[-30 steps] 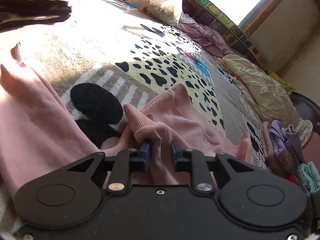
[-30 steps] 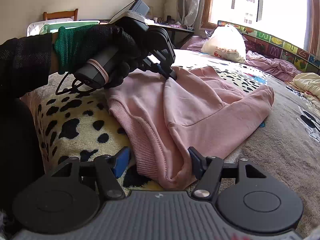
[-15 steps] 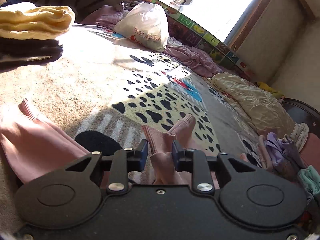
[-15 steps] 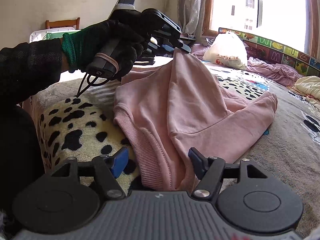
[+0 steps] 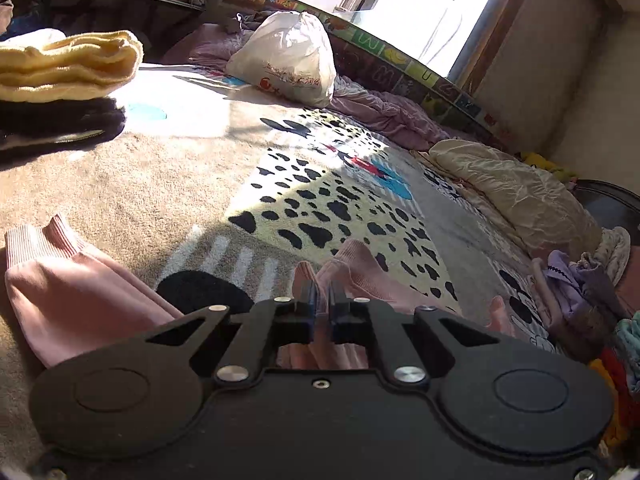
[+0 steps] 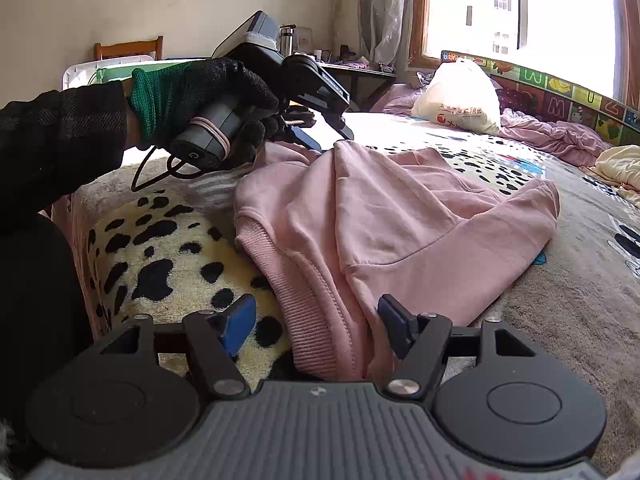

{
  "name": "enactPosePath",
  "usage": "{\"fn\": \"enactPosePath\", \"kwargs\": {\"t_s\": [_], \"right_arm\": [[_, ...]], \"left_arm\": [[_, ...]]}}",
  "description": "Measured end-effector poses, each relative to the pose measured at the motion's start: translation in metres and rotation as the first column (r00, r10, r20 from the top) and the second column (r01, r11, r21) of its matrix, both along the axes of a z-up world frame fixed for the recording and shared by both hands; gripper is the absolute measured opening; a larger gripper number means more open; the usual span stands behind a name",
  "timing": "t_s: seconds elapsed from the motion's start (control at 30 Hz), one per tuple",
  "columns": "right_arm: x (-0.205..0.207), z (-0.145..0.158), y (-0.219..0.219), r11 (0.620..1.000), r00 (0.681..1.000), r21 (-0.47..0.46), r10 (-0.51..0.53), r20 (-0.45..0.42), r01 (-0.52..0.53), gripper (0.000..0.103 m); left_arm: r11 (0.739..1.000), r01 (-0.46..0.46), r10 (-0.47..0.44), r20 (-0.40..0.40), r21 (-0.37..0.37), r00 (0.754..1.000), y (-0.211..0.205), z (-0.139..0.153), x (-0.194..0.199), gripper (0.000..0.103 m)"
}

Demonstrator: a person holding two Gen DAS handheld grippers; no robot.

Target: Fold clothes

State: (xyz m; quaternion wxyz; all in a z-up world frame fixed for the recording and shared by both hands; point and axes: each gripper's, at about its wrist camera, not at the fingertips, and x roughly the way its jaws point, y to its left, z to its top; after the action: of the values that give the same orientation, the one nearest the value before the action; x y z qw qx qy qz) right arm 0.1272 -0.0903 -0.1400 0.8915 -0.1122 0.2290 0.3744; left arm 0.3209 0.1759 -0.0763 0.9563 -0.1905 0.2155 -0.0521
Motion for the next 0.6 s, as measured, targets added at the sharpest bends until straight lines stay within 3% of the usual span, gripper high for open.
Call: {"fn": "enactPosePath", "kwargs": {"t_s": [0.1,0.13,0.2,0.33,0.43,0.5,0.53,0.6], "right_arm": [[0.001,-0.001,0.000,1.000,1.000,0.000,0.001,-0.002,-0.001,0.069],[0.001,-0.001,0.000,1.000,1.000,0.000,0.001,-0.002,-0.001,0.069],[0.001,-0.001,0.000,1.000,1.000,0.000,0.003,-0.003,-0.003,0.069],[0.000,-0.001,0.001,1.000,1.000,-0.004,0.003,-0.003,-0.003,0.070],[0.002,-0.001,0.001,1.000,1.000,0.007,0.002,-0.012,-0.002,0.071],[0.003,-0.001,0.002,1.000,1.000,0.010,0.001,-0.016,-0.001,0.072],[0.003,-0.001,0.002,1.000,1.000,0.010,0.001,-0.017,0.000,0.073],[0.002,-0.002,0.003,1.000,1.000,0.010,-0.001,-0.016,0.002,0.074]], "left_arm": [[0.999,0.023,-0.017,0.119,-0.045,0.993,0.003,0.012,-0.007,0.003],[1.000,0.007,-0.007,0.056,-0.004,0.998,0.004,0.007,0.000,0.003],[0.991,-0.025,0.041,-0.120,0.132,0.992,0.004,-0.011,0.015,0.015],[0.986,-0.165,0.165,-0.124,0.012,0.978,0.051,0.000,-0.011,0.026],[0.962,-0.274,0.270,-0.177,-0.001,0.947,0.081,-0.009,-0.031,0.041],[0.943,-0.333,0.314,-0.252,-0.033,0.915,0.099,-0.026,-0.040,0.041],[0.931,-0.354,0.316,-0.289,-0.088,0.904,0.108,-0.036,-0.043,0.041],[0.918,-0.355,0.294,-0.296,-0.177,0.909,0.115,-0.044,-0.047,0.041]]}}
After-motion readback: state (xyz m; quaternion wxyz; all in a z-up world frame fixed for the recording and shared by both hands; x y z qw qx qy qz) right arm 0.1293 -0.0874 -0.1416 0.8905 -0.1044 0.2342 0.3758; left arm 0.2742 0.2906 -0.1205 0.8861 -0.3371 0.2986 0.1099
